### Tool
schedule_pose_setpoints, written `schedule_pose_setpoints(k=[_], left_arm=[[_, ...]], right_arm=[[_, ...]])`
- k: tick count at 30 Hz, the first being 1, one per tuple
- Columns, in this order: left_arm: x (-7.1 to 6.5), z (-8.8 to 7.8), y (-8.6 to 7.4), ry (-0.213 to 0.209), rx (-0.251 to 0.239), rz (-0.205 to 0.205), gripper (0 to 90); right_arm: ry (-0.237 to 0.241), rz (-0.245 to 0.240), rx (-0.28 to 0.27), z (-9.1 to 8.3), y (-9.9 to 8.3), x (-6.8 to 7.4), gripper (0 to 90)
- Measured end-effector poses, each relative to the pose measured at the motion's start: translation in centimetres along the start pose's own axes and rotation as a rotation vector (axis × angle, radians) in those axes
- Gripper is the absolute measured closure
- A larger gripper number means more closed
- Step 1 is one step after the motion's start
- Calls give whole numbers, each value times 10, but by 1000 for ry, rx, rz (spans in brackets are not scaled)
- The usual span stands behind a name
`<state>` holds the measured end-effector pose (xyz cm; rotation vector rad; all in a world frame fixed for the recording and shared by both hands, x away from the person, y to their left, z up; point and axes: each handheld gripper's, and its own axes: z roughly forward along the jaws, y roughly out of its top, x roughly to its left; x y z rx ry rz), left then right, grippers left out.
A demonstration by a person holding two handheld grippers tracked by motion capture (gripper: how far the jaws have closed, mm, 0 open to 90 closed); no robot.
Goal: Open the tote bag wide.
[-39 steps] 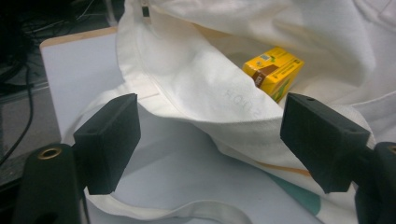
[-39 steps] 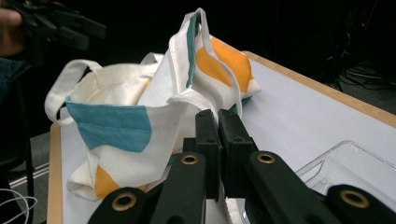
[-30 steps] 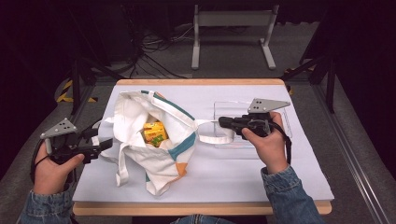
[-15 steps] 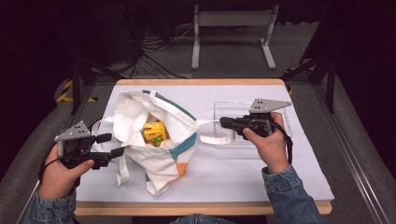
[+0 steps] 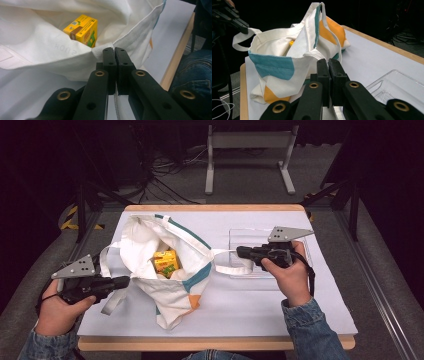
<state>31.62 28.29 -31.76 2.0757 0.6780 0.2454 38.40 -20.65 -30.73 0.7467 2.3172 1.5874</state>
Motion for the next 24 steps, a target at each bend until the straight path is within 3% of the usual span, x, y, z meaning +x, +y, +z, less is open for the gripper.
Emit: schedule_pose_setpoints(k=[10, 18, 24], left_arm=[[-6, -15, -4, -25, -14, 41, 879], [-7, -14, -5, -44, 22, 47, 880], [-1, -9, -10, -66, 71, 5, 880]], right_arm=[[-18, -22, 46, -17, -8, 5, 881], [-11, -18, 91, -29, -22, 11, 881], [-2, -8, 117, -30, -30, 12, 882]])
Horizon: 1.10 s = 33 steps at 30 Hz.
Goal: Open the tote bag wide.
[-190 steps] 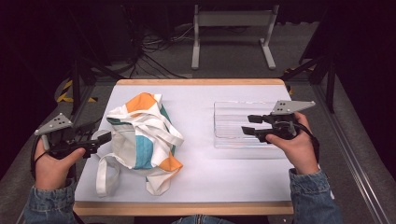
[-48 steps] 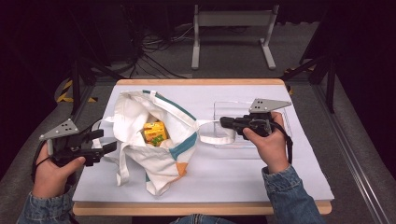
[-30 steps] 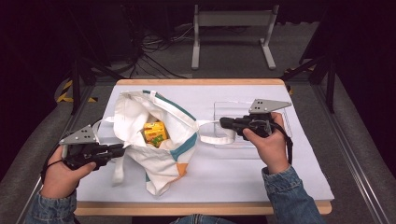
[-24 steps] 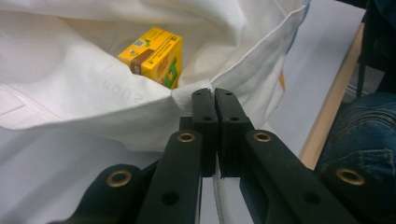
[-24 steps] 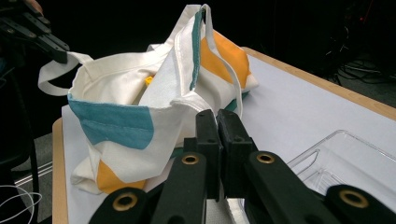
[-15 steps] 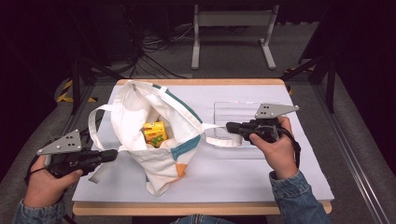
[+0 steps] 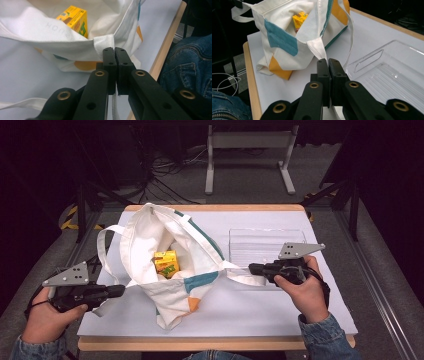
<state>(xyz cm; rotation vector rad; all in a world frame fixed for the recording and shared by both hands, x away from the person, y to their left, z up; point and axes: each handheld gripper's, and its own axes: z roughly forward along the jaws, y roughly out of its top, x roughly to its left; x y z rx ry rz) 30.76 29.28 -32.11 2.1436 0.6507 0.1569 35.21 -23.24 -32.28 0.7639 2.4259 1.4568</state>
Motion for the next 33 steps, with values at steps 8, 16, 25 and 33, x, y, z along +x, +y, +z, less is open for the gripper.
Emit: schedule_pose_setpoints(k=[8, 16, 25, 33], left_arm=[[13, 11, -9, -15, 72, -34, 880], [29, 26, -21, -40, 121, -104, 880], [43, 38, -31, -64, 140, -146, 881], [50, 47, -38, -78, 169, -160, 881]], right_arm=[[43, 40, 56, 10, -17, -2, 883], [66, 72, 111, 21, -30, -7, 884], [75, 98, 172, 39, -43, -14, 884], [65, 88, 203, 47, -46, -13, 884]])
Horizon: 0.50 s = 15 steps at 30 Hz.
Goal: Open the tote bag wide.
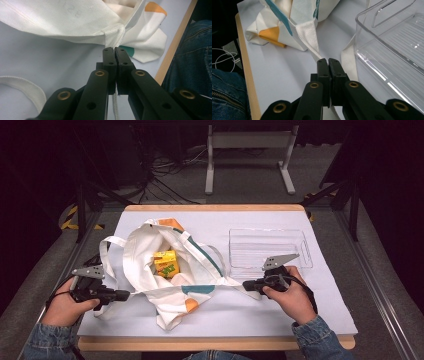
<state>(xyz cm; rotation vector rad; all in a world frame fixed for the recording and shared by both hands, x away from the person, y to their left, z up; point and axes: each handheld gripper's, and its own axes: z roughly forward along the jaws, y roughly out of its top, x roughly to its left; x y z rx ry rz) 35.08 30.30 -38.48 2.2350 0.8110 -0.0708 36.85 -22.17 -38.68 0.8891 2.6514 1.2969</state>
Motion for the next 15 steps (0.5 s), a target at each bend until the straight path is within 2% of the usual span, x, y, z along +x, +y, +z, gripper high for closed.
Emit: schedule_pose_setpoints(k=[2, 10, 15], left_arm=[[2, 3, -1, -3, 15, 12, 881], [9, 13, -5, -31, 48, -11, 882], [12, 19, -7, -35, 76, -19, 882]], right_arm=[[4, 7, 3, 2, -1, -1, 883], [18, 21, 31, 13, -6, -4, 883], [22, 24, 37, 16, -7, -4, 883]])
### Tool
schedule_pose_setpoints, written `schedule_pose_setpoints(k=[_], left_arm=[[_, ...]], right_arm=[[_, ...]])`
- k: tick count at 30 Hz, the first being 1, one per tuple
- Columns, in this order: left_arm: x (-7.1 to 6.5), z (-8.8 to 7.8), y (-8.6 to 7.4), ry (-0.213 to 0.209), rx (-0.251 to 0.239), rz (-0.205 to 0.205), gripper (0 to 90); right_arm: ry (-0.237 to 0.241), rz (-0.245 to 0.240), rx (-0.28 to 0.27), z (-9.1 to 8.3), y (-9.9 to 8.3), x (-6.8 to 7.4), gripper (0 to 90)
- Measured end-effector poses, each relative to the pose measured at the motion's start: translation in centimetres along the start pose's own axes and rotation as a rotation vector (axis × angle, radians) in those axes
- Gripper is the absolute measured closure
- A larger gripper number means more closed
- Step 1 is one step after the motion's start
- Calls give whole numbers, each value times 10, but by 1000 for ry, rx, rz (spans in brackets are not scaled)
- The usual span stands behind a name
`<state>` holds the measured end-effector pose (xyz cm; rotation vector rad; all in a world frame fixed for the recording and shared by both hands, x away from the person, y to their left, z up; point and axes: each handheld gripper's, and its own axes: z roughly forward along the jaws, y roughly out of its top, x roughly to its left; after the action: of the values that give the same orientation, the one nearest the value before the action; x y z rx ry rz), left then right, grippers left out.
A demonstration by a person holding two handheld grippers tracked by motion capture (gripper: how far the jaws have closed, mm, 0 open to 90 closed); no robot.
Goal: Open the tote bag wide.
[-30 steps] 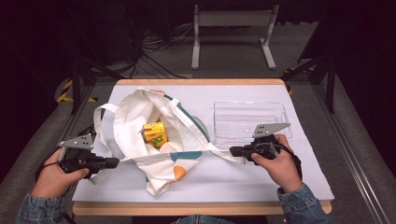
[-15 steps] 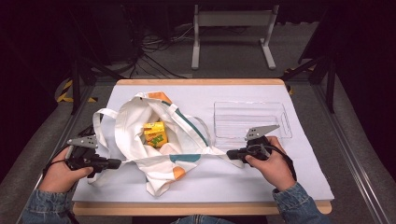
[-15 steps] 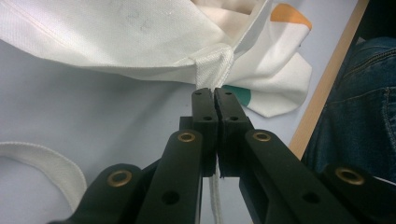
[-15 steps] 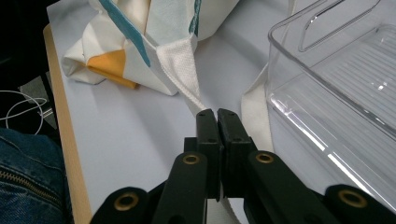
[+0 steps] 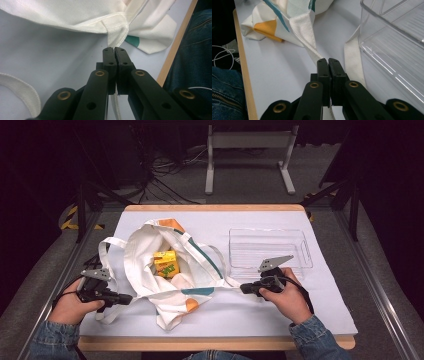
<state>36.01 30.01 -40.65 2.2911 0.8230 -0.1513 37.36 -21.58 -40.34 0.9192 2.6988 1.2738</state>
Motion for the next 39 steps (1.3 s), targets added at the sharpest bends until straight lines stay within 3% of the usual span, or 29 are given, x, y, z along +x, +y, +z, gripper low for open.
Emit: schedule_pose_setpoints(k=[8, 12, 15, 16, 17, 20, 23, 24, 27, 29, 34, 35, 39], left_arm=[[3, 7, -1, 0, 33, -9, 882], [2, 1, -2, -20, 1, 3, 880], [-1, -2, 0, -3, -15, 37, 870], [-5, -4, 2, 30, -25, 61, 698], [-7, -6, 3, 26, -26, 74, 649], [-16, -15, 6, 20, -79, 90, 488], [-20, -25, 6, 33, -110, 95, 432], [-24, -36, 5, 50, -158, 80, 385], [-25, -43, 6, 80, -199, 58, 374], [-25, -47, 8, 123, -241, 26, 369], [-19, -54, 14, 214, -380, -28, 347], [-19, -54, 14, 214, -380, -28, 344], [-17, -52, 19, 256, -479, -23, 338]], right_arm=[[-4, 2, 33, 10, -3, 0, 883], [-6, 6, 27, 8, -2, 0, 882], [-1, 8, 20, 6, -1, 0, 880], [-8, 8, 12, 3, 0, 1, 863], [-10, 6, 7, 2, 1, 2, 843], [9, 17, -38, -4, 5, 3, 744], [20, 16, -70, -9, 8, 6, 681], [19, 7, -102, -14, 13, 9, 641], [22, -1, -125, -18, 18, 12, 627], [27, -17, -157, -22, 26, 17, 614], [17, -65, -222, -27, 47, 26, 603], [17, -65, -222, -27, 47, 26, 603], [2, -91, -289, -22, 65, 32, 590]])
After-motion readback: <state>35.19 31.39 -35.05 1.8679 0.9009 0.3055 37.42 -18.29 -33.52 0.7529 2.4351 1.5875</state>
